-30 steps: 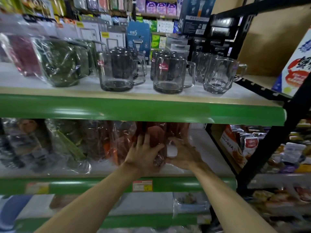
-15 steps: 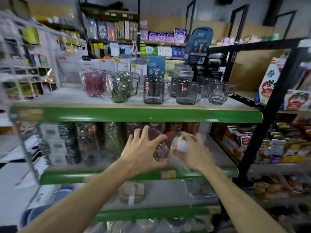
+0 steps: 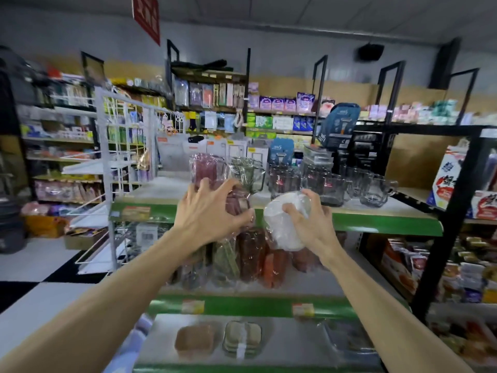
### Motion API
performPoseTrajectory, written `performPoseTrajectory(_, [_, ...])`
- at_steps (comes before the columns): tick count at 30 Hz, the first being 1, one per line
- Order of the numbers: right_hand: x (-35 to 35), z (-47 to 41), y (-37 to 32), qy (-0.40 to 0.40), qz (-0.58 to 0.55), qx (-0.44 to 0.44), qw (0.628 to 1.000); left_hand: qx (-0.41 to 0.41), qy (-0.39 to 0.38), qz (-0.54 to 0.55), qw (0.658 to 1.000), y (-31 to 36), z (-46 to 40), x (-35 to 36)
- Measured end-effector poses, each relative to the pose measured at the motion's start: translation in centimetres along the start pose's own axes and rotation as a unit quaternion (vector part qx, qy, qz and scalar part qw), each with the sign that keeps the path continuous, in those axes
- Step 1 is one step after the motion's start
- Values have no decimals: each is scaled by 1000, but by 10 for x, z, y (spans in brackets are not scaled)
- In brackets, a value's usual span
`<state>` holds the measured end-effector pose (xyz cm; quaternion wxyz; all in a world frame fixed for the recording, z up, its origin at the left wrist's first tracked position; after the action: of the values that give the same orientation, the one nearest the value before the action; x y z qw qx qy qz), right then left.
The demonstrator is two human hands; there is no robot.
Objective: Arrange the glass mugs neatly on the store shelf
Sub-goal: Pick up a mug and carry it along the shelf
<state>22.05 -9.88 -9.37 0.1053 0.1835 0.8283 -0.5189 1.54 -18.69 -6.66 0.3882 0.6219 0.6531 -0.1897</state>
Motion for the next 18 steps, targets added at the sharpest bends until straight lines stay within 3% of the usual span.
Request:
performPoseTrajectory(7, [20,-38,-27,-16,-123,26,992,-40,51,-58,996,-26,-68,-2])
performPoseTrajectory(18, [55,-93,-33,-47,-143,20,988,-80,-16,-151,985,-63,-147,67])
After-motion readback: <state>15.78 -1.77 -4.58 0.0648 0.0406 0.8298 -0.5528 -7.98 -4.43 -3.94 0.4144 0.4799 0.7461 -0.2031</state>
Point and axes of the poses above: each hand's wrist, its own z-axis away from the middle knuckle, its own x-axis out of the palm, y = z × x, the point moved 1 cm from there along -z, towards the middle knuckle, and after that the axes turned 11 degrees about y, right-handed, at the moved point
